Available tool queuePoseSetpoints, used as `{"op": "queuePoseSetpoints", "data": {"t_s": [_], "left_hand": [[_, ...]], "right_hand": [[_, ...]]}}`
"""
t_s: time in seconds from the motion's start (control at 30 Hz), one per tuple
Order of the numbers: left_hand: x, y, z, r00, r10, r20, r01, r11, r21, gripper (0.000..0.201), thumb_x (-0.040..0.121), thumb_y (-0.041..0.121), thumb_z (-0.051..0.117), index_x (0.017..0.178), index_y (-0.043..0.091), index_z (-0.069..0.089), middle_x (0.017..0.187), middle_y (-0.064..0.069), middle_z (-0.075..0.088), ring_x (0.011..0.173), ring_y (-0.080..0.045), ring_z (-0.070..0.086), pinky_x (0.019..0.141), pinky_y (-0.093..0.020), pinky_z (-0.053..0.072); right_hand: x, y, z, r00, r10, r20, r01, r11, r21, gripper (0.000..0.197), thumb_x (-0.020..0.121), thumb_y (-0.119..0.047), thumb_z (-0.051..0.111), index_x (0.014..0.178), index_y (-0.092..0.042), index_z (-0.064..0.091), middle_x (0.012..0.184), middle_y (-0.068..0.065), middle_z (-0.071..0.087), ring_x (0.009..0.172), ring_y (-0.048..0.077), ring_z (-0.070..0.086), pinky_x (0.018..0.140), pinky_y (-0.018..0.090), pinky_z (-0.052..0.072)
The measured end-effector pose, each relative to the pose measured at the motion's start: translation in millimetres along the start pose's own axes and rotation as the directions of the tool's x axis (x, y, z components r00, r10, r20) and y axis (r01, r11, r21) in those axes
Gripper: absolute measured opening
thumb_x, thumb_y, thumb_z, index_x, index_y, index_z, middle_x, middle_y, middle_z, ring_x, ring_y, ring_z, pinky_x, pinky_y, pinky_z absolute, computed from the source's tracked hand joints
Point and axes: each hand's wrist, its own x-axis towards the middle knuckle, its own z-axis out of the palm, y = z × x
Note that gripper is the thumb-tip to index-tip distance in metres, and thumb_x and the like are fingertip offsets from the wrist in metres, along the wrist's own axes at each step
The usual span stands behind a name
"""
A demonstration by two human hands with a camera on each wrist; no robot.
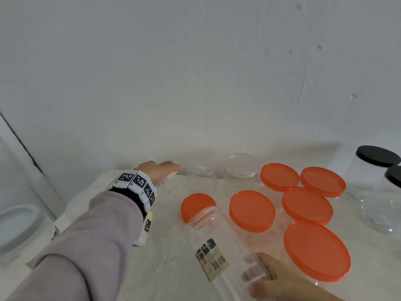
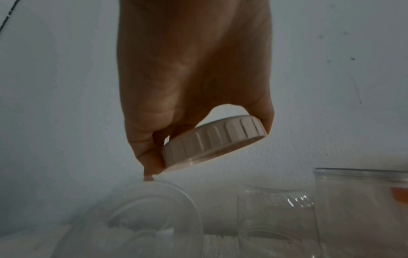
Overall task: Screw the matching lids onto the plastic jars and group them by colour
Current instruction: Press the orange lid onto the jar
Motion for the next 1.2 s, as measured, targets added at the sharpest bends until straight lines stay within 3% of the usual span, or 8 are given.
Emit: {"op": "queuePoseSetpoints", "data": {"t_s": [0.1, 0.27, 0.37, 0.53, 0.8, 0.9, 0.97, 1.2], "left_hand": [[-1.3, 0.7, -1.3, 0.999, 0.022, 0.034, -0.021, 1.000, -0.014, 0.062, 0.069, 0.068, 0.060, 0.030, 0.021, 0.047, 0.038, 0.008, 0.048, 0.032, -0.006, 0.046, 0.053, -0.023, 0.036], [-3.6, -2.1, 0.8, 1.000, -0.016, 0.014, 0.013, 0.981, 0.192, 0.064, 0.072, 0.080, 0.049, 0.067, 0.017, 0.056, 0.073, -0.004, 0.059, 0.066, -0.012, 0.054, 0.052, -0.024, 0.033], [-1.1, -3.7, 1.3, 0.999, -0.020, 0.044, 0.011, 0.982, 0.191, 0.071, 0.068, 0.084, 0.047, 0.071, 0.014, 0.056, 0.086, -0.007, 0.060, 0.071, -0.015, 0.055, 0.056, -0.025, 0.036], [0.7, -9.2, 3.8, 0.995, -0.016, 0.100, -0.008, 0.973, 0.232, 0.075, 0.067, 0.089, 0.042, 0.063, 0.015, 0.055, 0.073, -0.005, 0.059, 0.073, -0.018, 0.057, 0.071, -0.028, 0.042], [-6.1, -6.6, 6.8, 0.985, 0.123, 0.124, -0.123, 0.992, -0.006, 0.063, 0.072, 0.077, 0.055, 0.058, 0.016, 0.050, 0.061, -0.002, 0.052, 0.063, -0.018, 0.050, 0.075, -0.030, 0.040], [-11.6, -1.4, 9.2, 0.970, 0.197, 0.145, -0.187, 0.979, -0.081, 0.065, 0.055, 0.082, 0.053, 0.056, 0.017, 0.049, 0.058, -0.002, 0.052, 0.062, -0.019, 0.049, 0.075, -0.032, 0.040], [-12.3, 0.9, 11.2, 0.965, 0.222, 0.136, -0.209, 0.972, -0.102, 0.064, 0.050, 0.083, 0.050, 0.052, 0.018, 0.049, 0.054, 0.000, 0.052, 0.060, -0.019, 0.050, 0.077, -0.032, 0.042], [-0.8, -11.5, 11.6, 0.981, 0.194, 0.030, -0.190, 0.977, -0.098, 0.067, 0.074, 0.079, 0.051, 0.058, 0.014, 0.050, 0.060, -0.002, 0.055, 0.071, -0.021, 0.055, 0.096, -0.041, 0.046]], "right_hand": [[-0.6, 1.0, 0.7, 1.000, -0.015, 0.017, 0.015, 1.000, -0.014, 0.094, 0.042, -0.052, 0.070, 0.129, -0.030, 0.039, 0.119, -0.010, 0.056, 0.090, -0.006, 0.065, 0.072, 0.010, 0.046], [2.6, 3.2, 1.6, 1.000, -0.009, 0.005, 0.010, 0.998, -0.055, 0.095, 0.038, -0.052, 0.067, 0.126, -0.034, 0.035, 0.118, -0.011, 0.055, 0.084, -0.013, 0.062, 0.068, 0.005, 0.045], [4.1, 5.4, 0.7, 1.000, -0.007, 0.001, 0.007, 0.998, -0.055, 0.090, 0.037, -0.052, 0.067, 0.121, -0.037, 0.036, 0.117, -0.010, 0.054, 0.083, -0.013, 0.062, 0.069, 0.006, 0.044], [4.8, 4.9, 4.2, 1.000, 0.014, -0.016, -0.015, 0.999, -0.053, 0.089, 0.038, -0.044, 0.070, 0.120, -0.033, 0.037, 0.117, -0.009, 0.054, 0.093, -0.003, 0.063, 0.072, 0.009, 0.047], [10.8, -4.5, 13.1, 0.994, 0.018, -0.106, -0.026, 0.997, -0.073, 0.081, 0.081, -0.015, 0.076, 0.141, -0.020, 0.022, 0.122, -0.002, 0.044, 0.097, 0.006, 0.055, 0.078, 0.010, 0.049], [11.8, -4.8, 13.7, 0.993, -0.098, -0.062, 0.091, 0.991, -0.098, 0.103, 0.062, -0.031, 0.084, 0.142, -0.029, 0.020, 0.128, -0.007, 0.040, 0.112, 0.006, 0.051, 0.095, 0.022, 0.048], [13.5, -4.2, 12.7, 0.988, -0.149, -0.038, 0.147, 0.987, -0.064, 0.106, 0.051, -0.036, 0.084, 0.137, -0.036, 0.022, 0.127, -0.010, 0.040, 0.116, 0.007, 0.051, 0.094, 0.025, 0.048], [25.2, -5.2, 15.9, 0.974, -0.224, -0.024, 0.225, 0.974, 0.031, 0.092, 0.053, -0.034, 0.089, 0.120, -0.051, 0.027, 0.128, -0.023, 0.039, 0.120, 0.000, 0.043, 0.077, 0.008, 0.044]]}}
